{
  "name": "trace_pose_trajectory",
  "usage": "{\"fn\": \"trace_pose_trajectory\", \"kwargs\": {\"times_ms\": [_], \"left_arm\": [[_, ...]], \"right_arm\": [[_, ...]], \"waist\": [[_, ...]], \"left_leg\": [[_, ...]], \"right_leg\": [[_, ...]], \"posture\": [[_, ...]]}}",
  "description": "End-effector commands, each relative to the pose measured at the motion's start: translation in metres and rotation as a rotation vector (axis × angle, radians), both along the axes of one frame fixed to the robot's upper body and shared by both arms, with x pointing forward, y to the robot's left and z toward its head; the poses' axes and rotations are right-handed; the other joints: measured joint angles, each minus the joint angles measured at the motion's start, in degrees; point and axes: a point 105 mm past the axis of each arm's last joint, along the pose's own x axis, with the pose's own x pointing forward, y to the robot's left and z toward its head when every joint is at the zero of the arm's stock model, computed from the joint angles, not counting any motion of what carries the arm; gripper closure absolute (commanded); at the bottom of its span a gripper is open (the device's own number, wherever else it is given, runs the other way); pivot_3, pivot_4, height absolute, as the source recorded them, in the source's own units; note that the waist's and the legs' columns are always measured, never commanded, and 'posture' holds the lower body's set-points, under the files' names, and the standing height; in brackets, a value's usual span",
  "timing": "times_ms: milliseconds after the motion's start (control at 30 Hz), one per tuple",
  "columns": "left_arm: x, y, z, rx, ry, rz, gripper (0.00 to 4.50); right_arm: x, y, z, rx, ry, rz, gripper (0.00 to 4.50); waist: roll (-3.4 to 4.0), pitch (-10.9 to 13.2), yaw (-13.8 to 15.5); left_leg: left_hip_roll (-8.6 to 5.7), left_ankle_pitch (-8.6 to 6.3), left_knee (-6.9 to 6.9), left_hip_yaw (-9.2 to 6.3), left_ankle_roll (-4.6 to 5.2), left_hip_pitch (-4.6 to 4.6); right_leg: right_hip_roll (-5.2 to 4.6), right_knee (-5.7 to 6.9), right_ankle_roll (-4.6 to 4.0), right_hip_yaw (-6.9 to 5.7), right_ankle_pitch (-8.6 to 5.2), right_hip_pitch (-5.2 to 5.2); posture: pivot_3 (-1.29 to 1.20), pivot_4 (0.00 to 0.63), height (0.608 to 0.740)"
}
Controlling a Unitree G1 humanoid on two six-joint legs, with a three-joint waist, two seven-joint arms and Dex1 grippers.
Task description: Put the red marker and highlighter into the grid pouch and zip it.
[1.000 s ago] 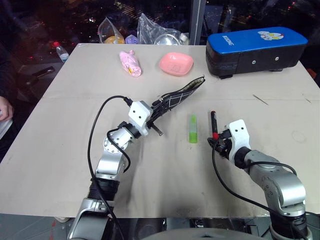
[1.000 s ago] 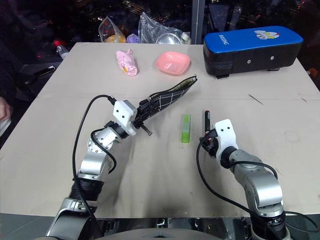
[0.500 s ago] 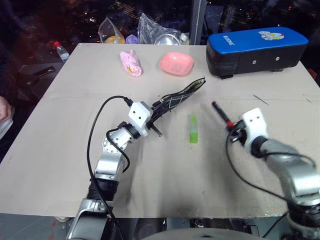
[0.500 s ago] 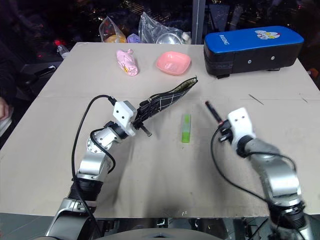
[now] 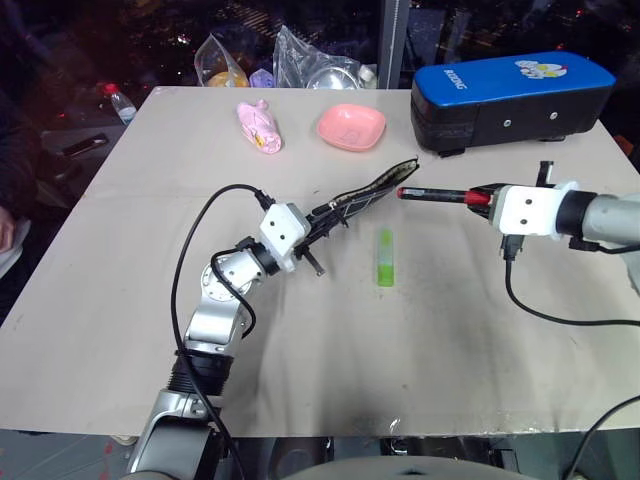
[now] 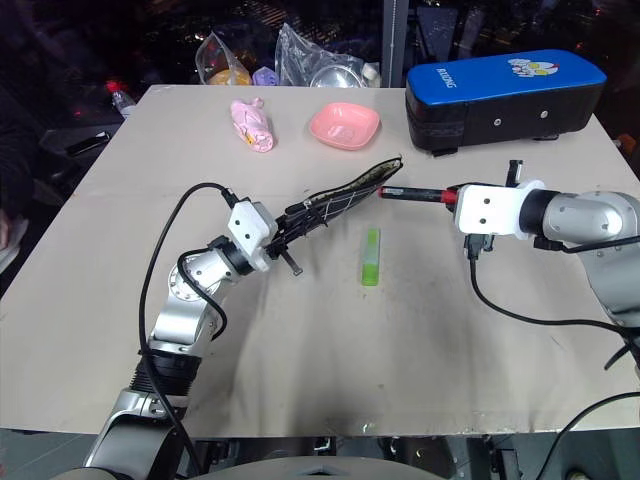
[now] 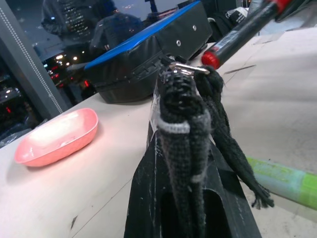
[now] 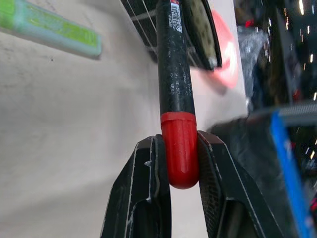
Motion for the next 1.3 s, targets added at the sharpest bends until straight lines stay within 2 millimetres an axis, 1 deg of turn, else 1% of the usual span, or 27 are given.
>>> {"fn": "trace_pose_trajectory", "kwargs": {"times_ms": [33, 233, 467, 700, 867, 933, 1167, 1300], "left_arm": [[-0.005, -0.004, 0.01, 0.002, -0.052, -0.02, 4.5], [-0.004, -0.002, 0.01, 0.003, -0.054, -0.01, 4.5], [-0.002, -0.002, 0.008, -0.003, -0.052, -0.004, 4.5], [-0.001, -0.005, 0.009, -0.012, -0.058, -0.006, 4.5], [-0.001, -0.006, 0.01, -0.011, -0.062, -0.007, 4.5], [-0.001, -0.007, 0.011, -0.002, -0.068, -0.016, 4.5], [-0.006, -0.019, 0.013, 0.116, -0.136, -0.117, 4.5], [-0.004, -0.019, 0.019, 0.137, -0.16, -0.134, 4.5]], "right_arm": [[0.004, 0.005, 0.014, -0.014, -0.067, 0.025, 4.28], [0.007, 0.002, 0.024, 0.001, -0.089, 0.025, 4.28], [0.015, 0.0, 0.04, 0.076, -0.111, -0.018, 4.28], [0.016, -0.009, 0.013, -0.051, -0.053, -0.021, 4.28], [0.016, -0.011, 0.005, -0.099, -0.047, -0.008, 4.28], [0.016, -0.007, 0.003, -0.121, -0.057, 0.016, 4.28], [0.016, 0.035, 0.009, -0.175, -0.117, 0.197, 4.28], [0.017, 0.047, 0.006, -0.21, -0.131, 0.275, 4.28]], "waist": [[0.0, 0.0, 0.07], [0.0, 0.0, 0.45], [0.01, 0.0, 0.42], [0.01, 0.0, 0.78], [0.01, 0.0, 0.94], [0.01, 0.0, 0.96], [0.02, 0.0, 0.93], [0.02, 0.0, 1.15]], "left_leg": [[0.0, 0.0, 0.0, 0.0, 0.0, 0.0], [0.01, 0.0, 0.03, 0.05, -0.01, -0.01], [0.0, 0.0, 0.04, 0.05, 0.0, 0.01], [-0.01, 0.0, 0.04, 0.06, 0.0, 0.0], [-0.01, 0.0, 0.04, 0.07, 0.0, 0.01], [-0.01, 0.01, 0.04, 0.06, 0.0, 0.01], [-0.01, 0.01, 0.08, 0.06, -0.01, 0.02], [-0.01, 0.01, 0.09, 0.06, -0.01, 0.01]], "right_leg": [[0.0, 0.0, 0.0, 0.0, 0.0, 0.0], [-0.08, 0.01, -0.01, -0.05, 0.0, 0.0], [-0.09, 0.04, -0.01, -0.06, 0.01, 0.0], [-0.12, 0.03, -0.01, -0.08, 0.01, 0.0], [-0.11, 0.05, -0.01, -0.08, 0.01, 0.0], [-0.11, 0.05, -0.01, -0.08, 0.01, 0.0], [-0.09, 0.08, -0.01, -0.08, 0.01, 0.0], [-0.09, 0.06, -0.02, -0.09, 0.01, -0.01]], "posture": [[0.0, 0.15, 0.716], [0.0, 0.15, 0.716], [0.0, 0.15, 0.716], [0.0, 0.15, 0.716], [0.0, 0.15, 0.716], [0.0, 0.15, 0.716], [0.0, 0.15, 0.716], [0.0, 0.15, 0.716]]}}
